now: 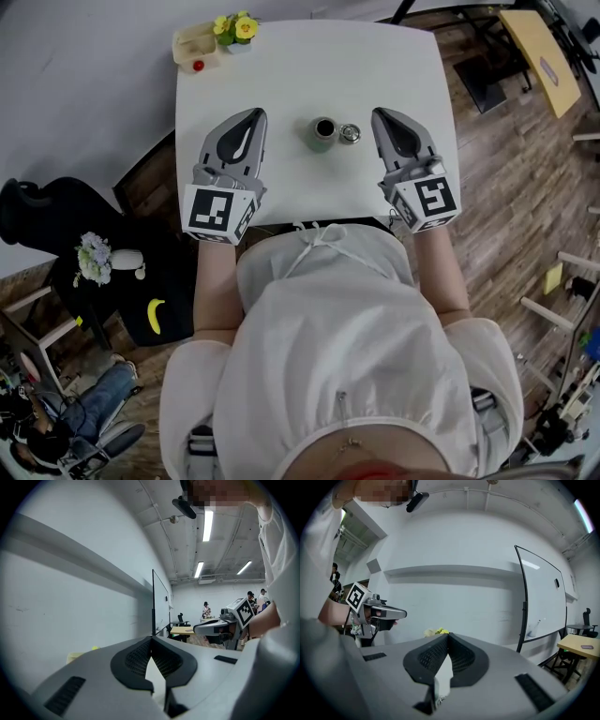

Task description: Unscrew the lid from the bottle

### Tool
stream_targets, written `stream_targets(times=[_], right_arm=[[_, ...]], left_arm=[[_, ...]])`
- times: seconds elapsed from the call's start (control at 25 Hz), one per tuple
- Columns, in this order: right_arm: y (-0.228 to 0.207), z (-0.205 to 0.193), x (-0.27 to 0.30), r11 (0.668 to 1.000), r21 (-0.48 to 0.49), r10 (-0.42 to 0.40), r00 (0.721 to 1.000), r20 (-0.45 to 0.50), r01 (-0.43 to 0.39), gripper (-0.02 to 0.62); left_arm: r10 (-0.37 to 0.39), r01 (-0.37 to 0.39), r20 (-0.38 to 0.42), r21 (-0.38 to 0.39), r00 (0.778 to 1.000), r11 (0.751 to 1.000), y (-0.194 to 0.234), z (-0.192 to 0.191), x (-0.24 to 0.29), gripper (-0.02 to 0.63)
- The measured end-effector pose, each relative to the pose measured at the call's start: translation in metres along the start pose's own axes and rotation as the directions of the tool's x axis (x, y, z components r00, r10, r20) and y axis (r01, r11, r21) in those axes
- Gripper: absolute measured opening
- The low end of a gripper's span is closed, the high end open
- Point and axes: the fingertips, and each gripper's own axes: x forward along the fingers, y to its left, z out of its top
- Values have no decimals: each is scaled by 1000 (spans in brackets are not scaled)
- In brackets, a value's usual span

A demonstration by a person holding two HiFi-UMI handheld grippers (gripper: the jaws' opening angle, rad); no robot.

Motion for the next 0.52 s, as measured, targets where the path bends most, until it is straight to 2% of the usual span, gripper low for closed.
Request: stream_targets(times=[0.52], right_arm=[[-21, 2, -12, 1000, 6, -7, 1000, 0, 7, 0]], left_arm=[[-8, 8, -1, -11, 1000, 1000, -22, 12, 20, 18]])
